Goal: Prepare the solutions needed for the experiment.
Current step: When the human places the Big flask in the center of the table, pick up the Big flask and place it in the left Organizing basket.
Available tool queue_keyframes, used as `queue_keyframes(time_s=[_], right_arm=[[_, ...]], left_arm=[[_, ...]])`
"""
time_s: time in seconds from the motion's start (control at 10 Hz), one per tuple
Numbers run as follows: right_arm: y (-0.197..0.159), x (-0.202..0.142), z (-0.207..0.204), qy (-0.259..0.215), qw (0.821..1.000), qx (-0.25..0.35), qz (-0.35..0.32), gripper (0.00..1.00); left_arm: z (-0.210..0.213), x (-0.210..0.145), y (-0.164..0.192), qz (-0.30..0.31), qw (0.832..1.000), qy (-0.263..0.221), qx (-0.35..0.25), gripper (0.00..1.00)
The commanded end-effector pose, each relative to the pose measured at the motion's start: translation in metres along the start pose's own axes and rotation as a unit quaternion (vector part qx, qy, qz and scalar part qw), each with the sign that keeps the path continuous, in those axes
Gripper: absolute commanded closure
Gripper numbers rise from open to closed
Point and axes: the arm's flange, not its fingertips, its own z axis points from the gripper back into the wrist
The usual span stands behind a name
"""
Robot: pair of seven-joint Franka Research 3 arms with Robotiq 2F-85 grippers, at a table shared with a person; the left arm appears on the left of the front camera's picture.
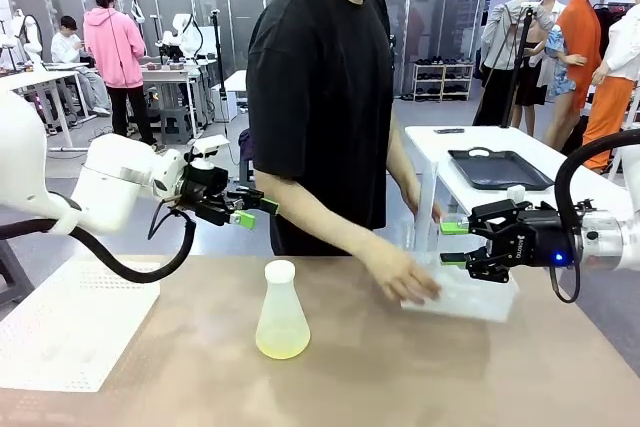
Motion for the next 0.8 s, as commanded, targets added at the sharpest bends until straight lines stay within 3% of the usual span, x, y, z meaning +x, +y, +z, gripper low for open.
queue_keyframes(time_s=[0.0,0.4,0.7], right_arm=[[0.001,0.000,0.000,0.001,1.000,0.002,0.001,0.42],[0.001,0.000,0.000,0.001,1.000,0.002,0.001,0.42],[0.001,0.000,0.000,0.001,1.000,0.002,0.001,0.42]], left_arm=[[0.006,0.005,-0.015,0.006,1.000,0.003,0.006,0.00],[0.008,0.004,-0.005,0.000,1.000,0.000,0.006,0.00],[-0.016,0.006,0.039,-0.080,0.996,0.000,-0.044,0.00]])
